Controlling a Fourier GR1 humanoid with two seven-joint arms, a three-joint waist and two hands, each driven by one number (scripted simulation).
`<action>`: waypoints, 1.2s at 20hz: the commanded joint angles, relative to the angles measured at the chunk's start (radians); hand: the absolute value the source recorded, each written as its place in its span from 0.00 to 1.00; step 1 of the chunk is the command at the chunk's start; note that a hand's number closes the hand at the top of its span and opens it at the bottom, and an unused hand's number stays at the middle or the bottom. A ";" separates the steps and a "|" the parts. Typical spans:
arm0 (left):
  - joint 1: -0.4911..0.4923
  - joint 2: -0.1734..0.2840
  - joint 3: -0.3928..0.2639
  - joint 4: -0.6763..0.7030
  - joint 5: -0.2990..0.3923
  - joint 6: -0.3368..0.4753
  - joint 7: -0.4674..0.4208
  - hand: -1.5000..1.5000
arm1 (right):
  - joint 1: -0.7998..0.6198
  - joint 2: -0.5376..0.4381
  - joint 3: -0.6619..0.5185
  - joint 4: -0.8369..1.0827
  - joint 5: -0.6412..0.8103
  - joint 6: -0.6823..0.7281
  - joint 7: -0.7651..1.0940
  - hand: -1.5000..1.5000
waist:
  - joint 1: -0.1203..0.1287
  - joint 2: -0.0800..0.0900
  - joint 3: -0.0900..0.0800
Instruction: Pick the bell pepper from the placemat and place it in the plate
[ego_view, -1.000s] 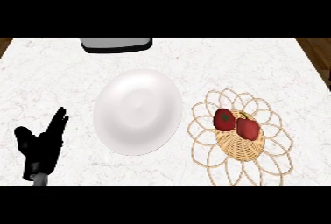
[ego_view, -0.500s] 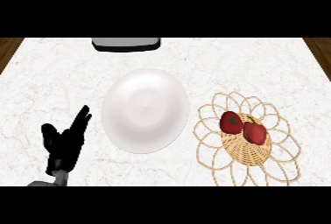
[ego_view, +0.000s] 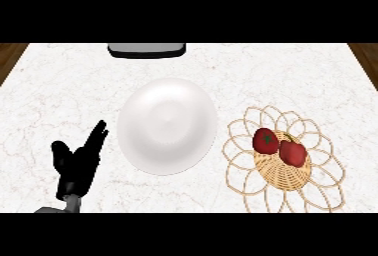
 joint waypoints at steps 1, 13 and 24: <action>0.044 -0.032 -0.040 -0.046 0.006 -0.010 0.024 0.50 | 0.017 -0.077 0.048 -0.142 0.069 0.029 0.225 0.00 | 0.013 0.004 -0.006; -0.013 -0.066 -0.026 -0.025 -0.031 -0.031 0.078 0.50 | -0.190 0.050 0.351 -0.184 0.364 0.053 0.609 0.00 | 0.020 0.007 -0.003; 0.015 -0.072 0.056 0.099 -0.030 -0.131 -0.038 0.50 | -0.275 0.254 0.492 -0.085 0.505 0.106 0.659 0.00 | 0.012 0.006 -0.003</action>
